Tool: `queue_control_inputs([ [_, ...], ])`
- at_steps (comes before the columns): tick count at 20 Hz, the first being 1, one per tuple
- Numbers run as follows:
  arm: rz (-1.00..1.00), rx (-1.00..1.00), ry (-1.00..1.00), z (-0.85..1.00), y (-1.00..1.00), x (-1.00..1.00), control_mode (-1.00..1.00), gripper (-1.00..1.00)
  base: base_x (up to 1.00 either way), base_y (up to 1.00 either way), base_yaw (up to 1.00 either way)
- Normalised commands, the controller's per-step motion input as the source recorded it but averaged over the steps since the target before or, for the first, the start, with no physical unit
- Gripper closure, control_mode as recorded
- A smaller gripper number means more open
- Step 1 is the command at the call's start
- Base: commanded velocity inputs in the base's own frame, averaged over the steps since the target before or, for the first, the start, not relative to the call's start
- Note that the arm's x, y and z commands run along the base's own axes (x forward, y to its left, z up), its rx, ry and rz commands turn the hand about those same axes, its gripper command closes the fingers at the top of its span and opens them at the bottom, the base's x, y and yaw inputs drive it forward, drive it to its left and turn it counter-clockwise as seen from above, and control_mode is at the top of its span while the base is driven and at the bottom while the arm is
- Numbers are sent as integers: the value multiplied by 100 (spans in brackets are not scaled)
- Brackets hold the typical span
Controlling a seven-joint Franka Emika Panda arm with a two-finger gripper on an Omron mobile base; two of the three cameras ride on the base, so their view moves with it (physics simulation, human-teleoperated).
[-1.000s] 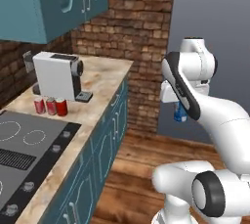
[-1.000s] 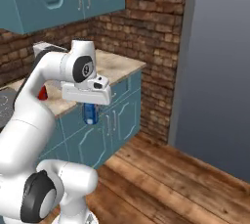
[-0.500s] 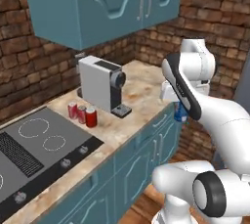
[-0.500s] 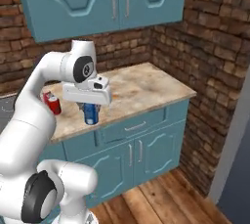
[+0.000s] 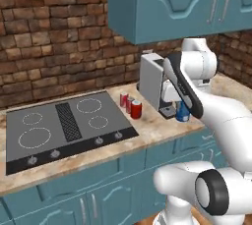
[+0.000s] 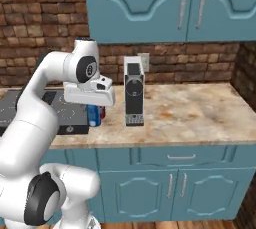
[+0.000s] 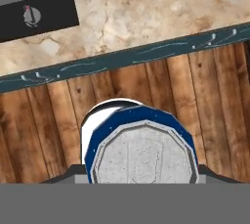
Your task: Four empty soda cans are scattered around the kitchen. Gather all the cans and cluster them next to the stove for recycling.
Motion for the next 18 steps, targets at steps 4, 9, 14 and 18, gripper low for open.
queue_control_inputs([
  [4, 0, 0, 0, 0, 0, 0, 100, 100, 29, -5, 61],
  [9, 0, 0, 0, 0, 0, 0, 100, 100, 41, -8, 31],
  [14, 0, 0, 0, 0, 0, 0, 100, 100, 37, -52, 10],
  [18, 0, 0, 0, 0, 0, 0, 100, 100, 7, -37, 1],
])
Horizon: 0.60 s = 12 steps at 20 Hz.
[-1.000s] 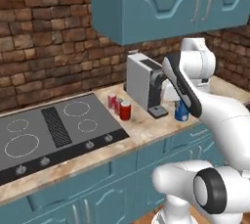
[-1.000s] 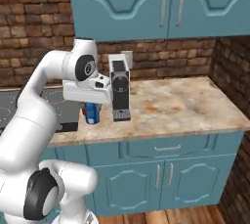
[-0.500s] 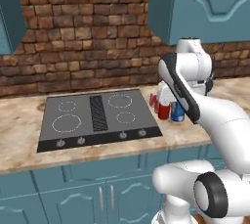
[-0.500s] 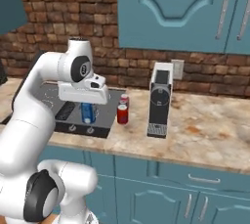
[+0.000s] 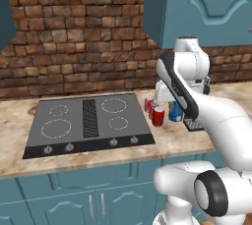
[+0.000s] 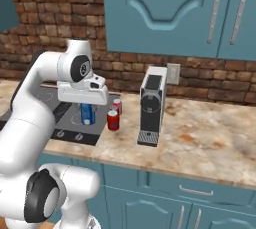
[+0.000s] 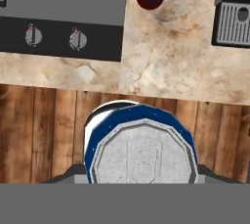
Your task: Four empty soda cans are scattered around the kitchen. Gather all the cans and cluster them next to the stove for recycling.
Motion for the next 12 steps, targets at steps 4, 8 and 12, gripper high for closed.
queue_control_inputs([
  [4, 0, 0, 0, 0, 0, 0, 100, 100, 21, -18, 0],
  [8, 0, 0, 0, 0, 0, 0, 100, 100, 41, -3, -4],
  [12, 0, 0, 0, 0, 0, 0, 100, 100, 63, 0, -3],
])
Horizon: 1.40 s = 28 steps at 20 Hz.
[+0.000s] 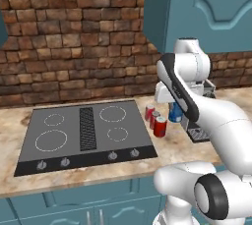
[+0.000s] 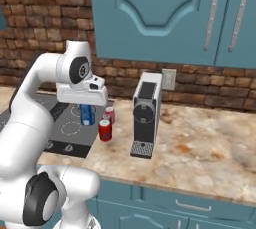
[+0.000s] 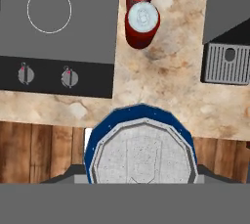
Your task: Four empty soda cans are scattered around the kitchen. Gather all the cans and cluster them next to the stove for recycling.
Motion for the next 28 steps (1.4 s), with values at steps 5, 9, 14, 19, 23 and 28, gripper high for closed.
queue_control_inputs([
  [5, 0, 0, 0, 0, 0, 0, 100, 100, 50, -7, 0],
  [9, 0, 0, 0, 0, 0, 0, 100, 100, 20, -10, 0],
  [14, 0, 0, 0, -15, -2, 7, -100, 100, 15, -4, 0],
  [19, 0, 1, 0, -64, -4, 3, -100, 100, 0, 0, 0],
  [23, 0, 2, 0, -65, -5, 3, -100, 100, 0, 0, 0],
  [28, 0, 1, 0, -73, -2, 11, -100, 100, 0, 0, 0],
])
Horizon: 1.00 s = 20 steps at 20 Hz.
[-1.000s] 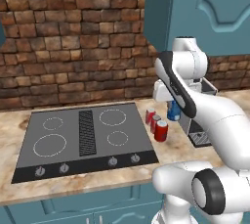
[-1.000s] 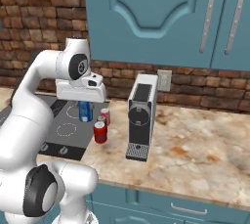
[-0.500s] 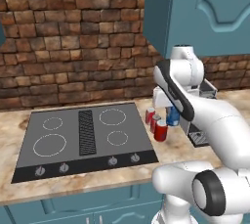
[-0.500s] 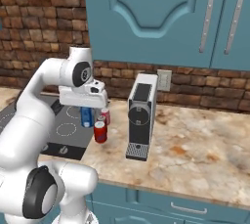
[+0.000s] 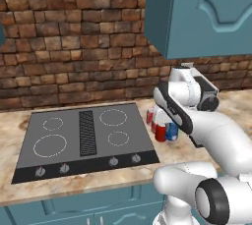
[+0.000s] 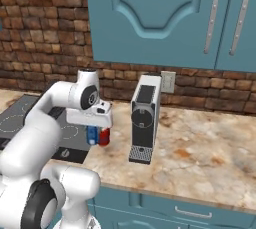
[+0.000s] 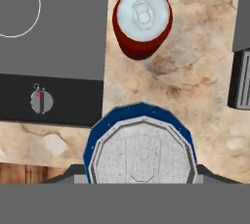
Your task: Four empty soda cans are scattered around the kitchen. Gather all the cans and cluster them next to the stove for recycling.
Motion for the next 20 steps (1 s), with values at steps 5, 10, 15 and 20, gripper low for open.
queue_control_inputs([
  [5, 0, 0, 0, -59, -1, 16, -100, 100, 0, 0, 0],
  [10, 0, 0, 0, -44, 0, 29, -100, 100, 0, 0, 0],
  [15, 0, 0, 0, -41, 0, 37, -100, 100, 0, 0, 0],
  [20, 0, 0, 0, -32, 0, 31, -100, 100, 0, 0, 0],
])
